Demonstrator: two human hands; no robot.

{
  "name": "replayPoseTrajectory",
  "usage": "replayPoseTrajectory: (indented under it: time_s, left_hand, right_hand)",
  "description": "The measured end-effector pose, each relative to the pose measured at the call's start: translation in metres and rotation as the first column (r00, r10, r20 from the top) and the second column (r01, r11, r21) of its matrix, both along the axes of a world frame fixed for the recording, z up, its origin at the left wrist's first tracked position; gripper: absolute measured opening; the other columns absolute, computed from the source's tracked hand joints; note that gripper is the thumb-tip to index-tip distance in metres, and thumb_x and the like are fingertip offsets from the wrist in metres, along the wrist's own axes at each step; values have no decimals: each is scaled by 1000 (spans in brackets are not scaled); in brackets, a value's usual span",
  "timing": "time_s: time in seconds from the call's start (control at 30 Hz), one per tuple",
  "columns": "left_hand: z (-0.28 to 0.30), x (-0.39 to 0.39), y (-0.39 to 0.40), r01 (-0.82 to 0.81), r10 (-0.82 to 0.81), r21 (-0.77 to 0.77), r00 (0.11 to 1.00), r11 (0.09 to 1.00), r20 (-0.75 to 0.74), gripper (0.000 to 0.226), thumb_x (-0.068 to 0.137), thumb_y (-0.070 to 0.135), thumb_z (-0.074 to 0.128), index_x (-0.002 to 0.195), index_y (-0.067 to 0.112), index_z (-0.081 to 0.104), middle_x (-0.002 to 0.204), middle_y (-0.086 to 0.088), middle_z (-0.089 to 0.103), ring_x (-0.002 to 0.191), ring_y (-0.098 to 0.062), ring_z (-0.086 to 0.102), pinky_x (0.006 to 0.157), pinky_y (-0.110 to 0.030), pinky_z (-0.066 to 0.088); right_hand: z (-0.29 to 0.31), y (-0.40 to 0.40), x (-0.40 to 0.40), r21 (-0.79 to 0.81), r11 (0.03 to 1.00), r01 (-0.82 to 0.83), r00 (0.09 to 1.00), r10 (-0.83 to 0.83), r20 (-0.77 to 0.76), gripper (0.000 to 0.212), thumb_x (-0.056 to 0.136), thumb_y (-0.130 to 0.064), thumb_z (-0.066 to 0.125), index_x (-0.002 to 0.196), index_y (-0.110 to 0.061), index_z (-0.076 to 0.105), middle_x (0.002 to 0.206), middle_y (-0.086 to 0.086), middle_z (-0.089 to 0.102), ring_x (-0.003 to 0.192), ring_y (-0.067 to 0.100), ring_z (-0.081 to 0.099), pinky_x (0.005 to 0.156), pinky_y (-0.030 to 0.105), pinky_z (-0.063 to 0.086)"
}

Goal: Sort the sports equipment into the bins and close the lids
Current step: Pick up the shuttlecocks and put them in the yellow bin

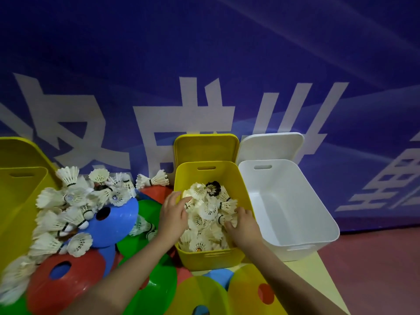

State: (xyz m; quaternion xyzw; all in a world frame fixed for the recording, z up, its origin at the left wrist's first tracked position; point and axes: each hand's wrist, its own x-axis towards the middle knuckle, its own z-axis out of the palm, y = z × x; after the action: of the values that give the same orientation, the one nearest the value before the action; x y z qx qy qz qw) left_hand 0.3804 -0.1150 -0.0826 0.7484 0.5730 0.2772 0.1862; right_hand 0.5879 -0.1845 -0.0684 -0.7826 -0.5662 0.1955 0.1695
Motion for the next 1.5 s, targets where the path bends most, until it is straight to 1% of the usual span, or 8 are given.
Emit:
replayPoseTrajectory:
  time_s: [0.3, 0.53, 0.7, 0.83, 1.0, 1.07, 1.2, 1.5]
  left_hand:
    - [6, -12, -9, -101, 193, -355, 953, 929, 232, 51, 103, 29, 30, 152, 30, 15, 129, -9, 57, 87, -26, 63, 57, -27, 42]
    - [1, -10, -12, -127, 235, -346, 927, 930, 291, 49, 103, 30, 31, 150, 37, 20, 130, -1, 57, 74, -4, 53, 70, -29, 48]
    - [-1, -8, -11, -137, 245, -338, 921, 931, 302, 49, 103, 30, 31, 150, 37, 20, 129, 1, 56, 76, -6, 57, 62, -26, 46]
    - [-3, -9, -10, -123, 240, -330, 908, 936, 344, 48, 103, 29, 31, 149, 36, 21, 146, 3, 43, 113, -18, 55, 89, -32, 49]
    - [-1, -12, -11, -123, 228, -332, 926, 935, 302, 48, 103, 31, 31, 149, 38, 21, 118, 15, 55, 86, -6, 58, 71, -30, 50]
    - [7, -13, -11, -57, 177, -361, 934, 931, 309, 46, 103, 35, 30, 149, 38, 24, 99, 25, 51, 79, 3, 52, 71, -25, 45]
    - [28, -41, 0, 82, 83, -430, 932, 899, 352, 45, 102, 46, 26, 143, 32, 38, 142, 9, 46, 131, -13, 42, 101, -29, 34]
    - [19, -201, -12, 31, 5, -303, 993, 952, 117, 36, 98, 31, 48, 134, 29, 46, 126, -1, 49, 115, -15, 54, 84, -25, 46]
  right_hand:
    - [1, 17, -1, -41, 984, -172, 980, 175, 90, 54, 92, -39, 53, 139, -17, 37, 137, 8, 41, 106, 29, 57, 82, 35, 46]
    - [-14, 30, -1, -323, 923, -210, 905, 308, 292, 42, 93, -41, 52, 130, -21, 53, 136, 11, 45, 116, 28, 51, 91, 36, 48]
    - [-22, 31, 2, -242, 941, -238, 967, 253, 36, 53, 93, -30, 53, 144, -33, 37, 118, 11, 62, 67, 15, 58, 54, 22, 42]
    - [-18, 32, 0, -248, 943, -222, 952, 264, 153, 42, 92, -36, 56, 132, -26, 52, 111, 7, 66, 95, 24, 65, 74, 28, 50]
    - [-21, 36, -3, -301, 935, -187, 938, 261, 228, 38, 92, -40, 54, 125, -21, 56, 114, 4, 64, 97, 22, 63, 76, 31, 53]
    - [-18, 34, -6, -241, 956, -165, 948, 221, 228, 45, 94, -45, 49, 134, -24, 49, 125, 6, 57, 98, 23, 62, 73, 30, 50]
    - [-4, 30, -12, 3, 990, -139, 960, 134, 244, 53, 94, -52, 44, 139, -26, 41, 138, 3, 48, 121, 23, 49, 88, 35, 48]
    - [41, 52, -127, 348, 881, -320, 942, 335, 16, 42, 92, -33, 58, 131, -20, 53, 120, 3, 60, 108, 19, 57, 83, 31, 47]
